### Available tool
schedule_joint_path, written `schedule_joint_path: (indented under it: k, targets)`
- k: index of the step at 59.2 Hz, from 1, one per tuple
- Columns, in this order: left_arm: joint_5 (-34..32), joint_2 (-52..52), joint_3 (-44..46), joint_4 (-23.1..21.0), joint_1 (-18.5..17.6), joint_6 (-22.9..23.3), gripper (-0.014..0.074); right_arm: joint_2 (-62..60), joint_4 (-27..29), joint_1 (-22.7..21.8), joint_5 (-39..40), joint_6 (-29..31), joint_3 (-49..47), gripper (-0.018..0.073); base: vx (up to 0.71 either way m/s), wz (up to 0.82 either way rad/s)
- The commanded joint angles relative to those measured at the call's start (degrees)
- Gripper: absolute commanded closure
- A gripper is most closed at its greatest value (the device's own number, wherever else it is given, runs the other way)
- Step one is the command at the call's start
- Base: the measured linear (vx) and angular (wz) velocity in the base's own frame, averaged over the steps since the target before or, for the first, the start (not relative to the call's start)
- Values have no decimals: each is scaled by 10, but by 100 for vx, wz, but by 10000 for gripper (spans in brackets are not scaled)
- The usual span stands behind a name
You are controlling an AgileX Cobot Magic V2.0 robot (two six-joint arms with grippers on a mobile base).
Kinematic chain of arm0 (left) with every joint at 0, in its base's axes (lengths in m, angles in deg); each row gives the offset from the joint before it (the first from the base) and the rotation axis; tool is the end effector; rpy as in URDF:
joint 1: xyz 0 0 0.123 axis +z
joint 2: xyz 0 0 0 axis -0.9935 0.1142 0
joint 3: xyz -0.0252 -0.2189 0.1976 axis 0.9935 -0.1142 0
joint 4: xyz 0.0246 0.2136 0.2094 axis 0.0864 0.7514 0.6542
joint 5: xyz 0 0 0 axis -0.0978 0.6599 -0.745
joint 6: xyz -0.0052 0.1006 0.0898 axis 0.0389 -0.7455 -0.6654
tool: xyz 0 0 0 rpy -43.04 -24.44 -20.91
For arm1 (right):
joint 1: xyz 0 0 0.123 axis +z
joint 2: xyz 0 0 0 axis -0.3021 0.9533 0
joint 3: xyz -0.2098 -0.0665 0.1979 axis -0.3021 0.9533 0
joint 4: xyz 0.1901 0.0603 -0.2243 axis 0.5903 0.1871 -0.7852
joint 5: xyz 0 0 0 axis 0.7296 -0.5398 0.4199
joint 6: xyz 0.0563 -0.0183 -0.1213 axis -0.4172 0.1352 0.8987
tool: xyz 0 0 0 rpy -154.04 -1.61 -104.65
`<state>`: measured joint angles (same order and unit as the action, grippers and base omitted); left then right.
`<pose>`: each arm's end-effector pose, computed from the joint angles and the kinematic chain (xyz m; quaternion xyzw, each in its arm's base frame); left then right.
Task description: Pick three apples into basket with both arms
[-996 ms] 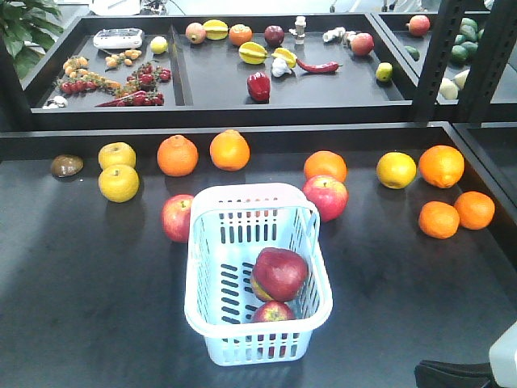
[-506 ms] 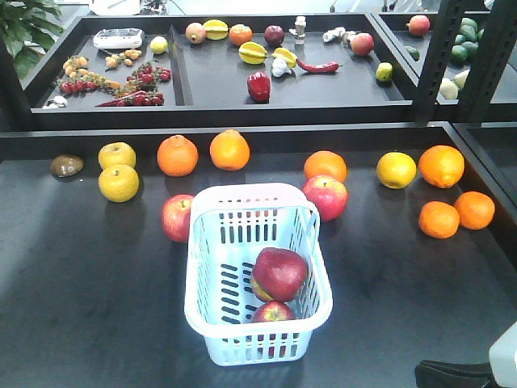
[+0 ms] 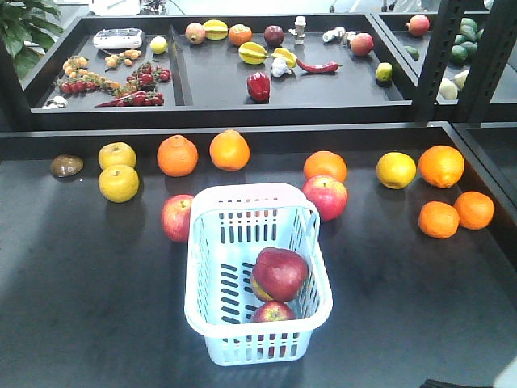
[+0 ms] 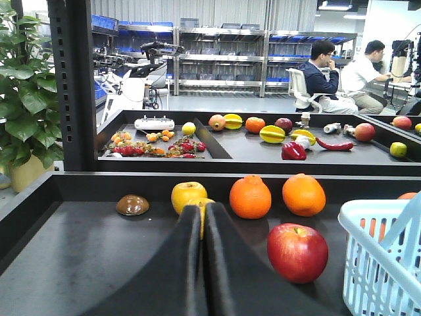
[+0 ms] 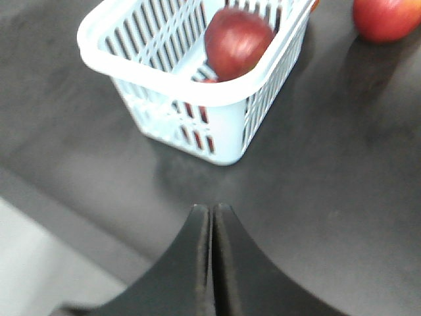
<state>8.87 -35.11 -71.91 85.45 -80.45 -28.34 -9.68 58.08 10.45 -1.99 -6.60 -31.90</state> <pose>0.1383 0.0076 0.2024 -0.0406 0.6909 -0.0027 0.7218 0.1341 0.0880 0.1716 -0.2361 0.8476 0.1619 0.4469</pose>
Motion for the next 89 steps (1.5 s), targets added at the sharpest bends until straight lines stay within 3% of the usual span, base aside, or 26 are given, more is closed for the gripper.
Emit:
schedule_joint_path:
  k: [1, 7, 15, 25, 36, 43, 60, 67, 79, 89]
  targets:
    - [-39, -8, 15, -1, -2, 0, 602, -29, 1, -2, 102, 1, 16, 564, 0, 0]
    - [-39, -8, 15, -1, -2, 0, 602, -64, 1, -20, 130, -1, 41, 564, 0, 0]
    - [-39, -8, 15, -1, -2, 0, 602, -103, -7, -95, 116, -23, 60, 564, 0, 0]
    - [-39, -8, 15, -1, -2, 0, 602, -172, -67, -189, 101, -138, 92, 564, 0, 0]
    - [-39, -8, 15, -1, -2, 0, 602, -248, -151, -227, 67, -264, 120, 564, 0, 0]
    - [-39, -8, 15, -1, -2, 0, 602, -261, -206, -231, 93, -267, 120, 564, 0, 0]
    - [-39, -8, 15, -1, -2, 0, 602, -261, -254, -231, 193, -238, 120, 564, 0, 0]
    - [-39, -8, 15, -1, -2, 0, 602, -261, -254, -239, 202, -237, 120, 564, 0, 0]
    - [-39, -8, 15, -1, -2, 0, 602, -261, -245, -295, 206, -239, 120, 564, 0, 0]
    - [-39, -8, 15, -1, -2, 0, 602, -261, -242, -293, 202, -241, 120, 564, 0, 0]
